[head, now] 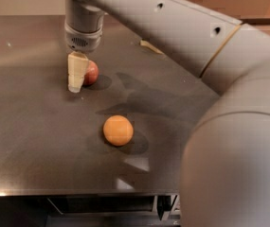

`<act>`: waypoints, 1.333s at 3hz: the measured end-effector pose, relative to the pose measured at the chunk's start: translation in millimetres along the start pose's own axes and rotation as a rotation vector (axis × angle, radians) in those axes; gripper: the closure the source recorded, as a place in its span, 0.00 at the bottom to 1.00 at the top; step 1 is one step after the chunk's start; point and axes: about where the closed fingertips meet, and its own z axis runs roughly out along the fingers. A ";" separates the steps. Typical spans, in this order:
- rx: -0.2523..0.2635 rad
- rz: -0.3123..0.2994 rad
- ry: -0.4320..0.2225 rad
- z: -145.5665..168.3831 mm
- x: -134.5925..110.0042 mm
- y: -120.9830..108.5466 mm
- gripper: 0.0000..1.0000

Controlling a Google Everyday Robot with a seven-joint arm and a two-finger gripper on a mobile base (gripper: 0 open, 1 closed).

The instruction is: Pick apple

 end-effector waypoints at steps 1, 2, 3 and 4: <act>-0.026 0.011 0.041 25.8 4.8 -11.4 0.00; -0.058 0.026 0.058 43.5 12.0 -19.3 0.00; -0.086 0.038 0.072 52.5 19.4 -26.0 0.18; -0.127 0.041 0.061 55.2 21.6 -26.7 0.41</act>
Offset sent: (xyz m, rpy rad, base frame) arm 0.0424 -0.0081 -0.0560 -0.0609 0.1124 -0.0339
